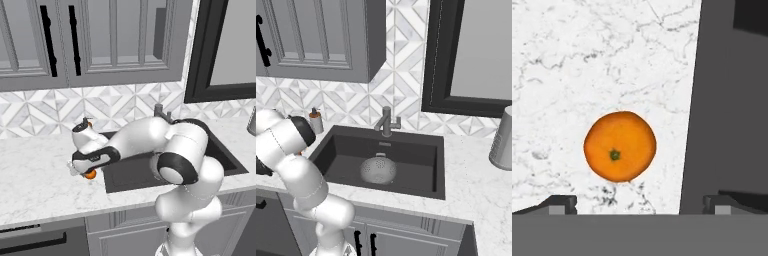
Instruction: Put the colander in the sink, put the tangerine in the colander, and turn on the sink faucet and pour water over the colander.
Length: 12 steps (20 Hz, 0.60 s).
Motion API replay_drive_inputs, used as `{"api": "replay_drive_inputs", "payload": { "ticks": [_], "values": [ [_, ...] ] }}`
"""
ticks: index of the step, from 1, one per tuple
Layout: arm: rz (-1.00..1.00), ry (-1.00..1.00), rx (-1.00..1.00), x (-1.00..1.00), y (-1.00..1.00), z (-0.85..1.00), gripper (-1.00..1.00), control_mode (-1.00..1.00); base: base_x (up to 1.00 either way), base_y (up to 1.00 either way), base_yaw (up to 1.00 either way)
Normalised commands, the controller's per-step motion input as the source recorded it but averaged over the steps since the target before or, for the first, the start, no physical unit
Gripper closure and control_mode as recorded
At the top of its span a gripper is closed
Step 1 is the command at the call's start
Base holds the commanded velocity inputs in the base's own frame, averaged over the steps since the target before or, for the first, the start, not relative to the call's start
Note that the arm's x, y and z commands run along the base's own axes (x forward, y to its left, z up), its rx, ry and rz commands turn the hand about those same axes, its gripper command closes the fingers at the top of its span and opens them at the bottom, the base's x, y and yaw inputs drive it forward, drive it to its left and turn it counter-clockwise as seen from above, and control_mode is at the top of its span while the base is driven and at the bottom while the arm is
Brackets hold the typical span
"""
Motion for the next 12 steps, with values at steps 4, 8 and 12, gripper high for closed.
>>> {"api": "replay_drive_inputs", "payload": {
  "ticks": [4,8,12],
  "values": [
    [0.09,0.09,0.00,0.34,0.06,-0.24,-1.00,-1.00,0.00,0.00,0.00],
    [0.09,0.09,0.00,0.32,0.09,-0.22,-1.00,-1.00,0.00,0.00,0.00],
    [0.09,0.07,0.00,0.09,0.12,-0.32,-1.00,-1.00,0.00,0.00,0.00]
  ]
}}
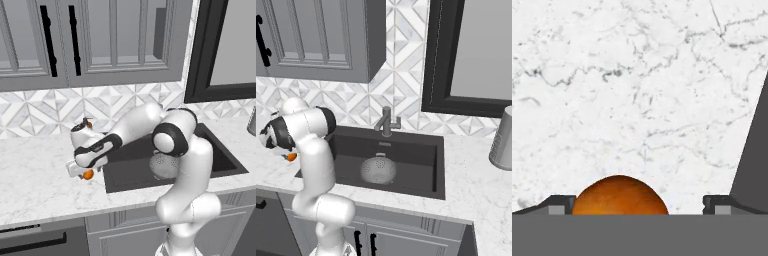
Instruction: Put the colander in the sink, put the tangerine in the colander, and turn on the sink faucet and pour water over the colander.
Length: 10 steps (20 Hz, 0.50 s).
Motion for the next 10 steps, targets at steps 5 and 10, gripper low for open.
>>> {"api": "replay_drive_inputs", "payload": {
  "ticks": [5,10],
  "values": [
    [0.08,0.04,0.00,-0.01,0.09,-0.33,-1.00,-1.00,0.00,0.00,0.00],
    [0.01,0.01,0.00,-0.06,0.00,-0.18,-1.00,-1.00,0.00,0.00,0.00]
  ]
}}
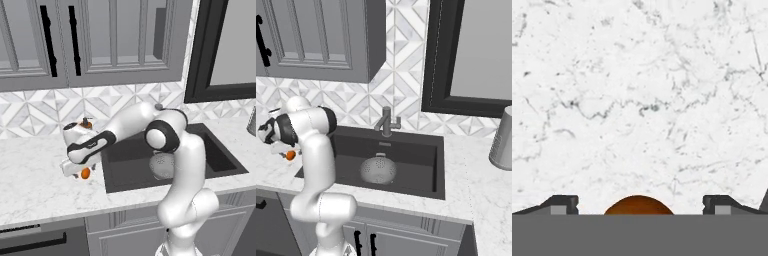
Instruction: Put the colander in the sink, put the tangerine in the colander, and turn on the sink faucet and pour water over the colander.
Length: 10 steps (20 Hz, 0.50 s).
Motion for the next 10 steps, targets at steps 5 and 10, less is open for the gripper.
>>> {"api": "replay_drive_inputs", "payload": {
  "ticks": [5,10],
  "values": [
    [0.00,0.02,0.00,-0.30,-0.04,-0.20,1.00,-1.00,0.00,0.00,0.00],
    [-0.06,0.06,0.00,-0.42,-0.30,-0.20,1.00,-1.00,0.00,0.00,0.00]
  ]
}}
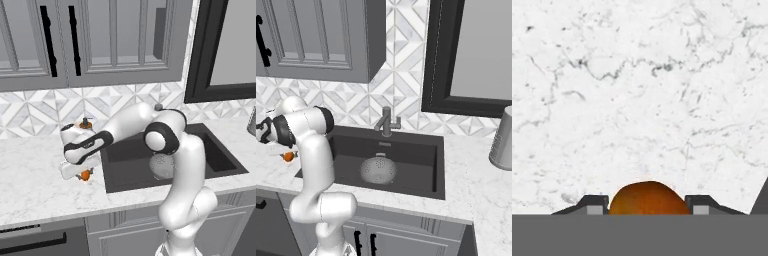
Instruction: Put the colander in the sink, put the tangerine in the colander, and turn on the sink faucet and pour water over the colander.
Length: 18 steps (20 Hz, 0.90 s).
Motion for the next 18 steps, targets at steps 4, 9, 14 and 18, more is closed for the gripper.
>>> {"api": "replay_drive_inputs", "payload": {
  "ticks": [4,9,14,18],
  "values": [
    [-0.09,0.06,0.00,-0.35,-0.46,-0.12,1.00,-1.00,0.00,0.00,0.00],
    [-0.15,-0.01,0.00,-0.26,-0.45,0.13,1.00,-1.00,0.00,0.00,0.00],
    [-0.36,-0.11,-0.08,-0.01,-0.70,0.42,1.00,-1.00,0.00,0.00,0.00],
    [-0.40,-0.05,-0.12,0.00,-0.87,0.43,1.00,-1.00,0.00,0.00,0.00]
  ]
}}
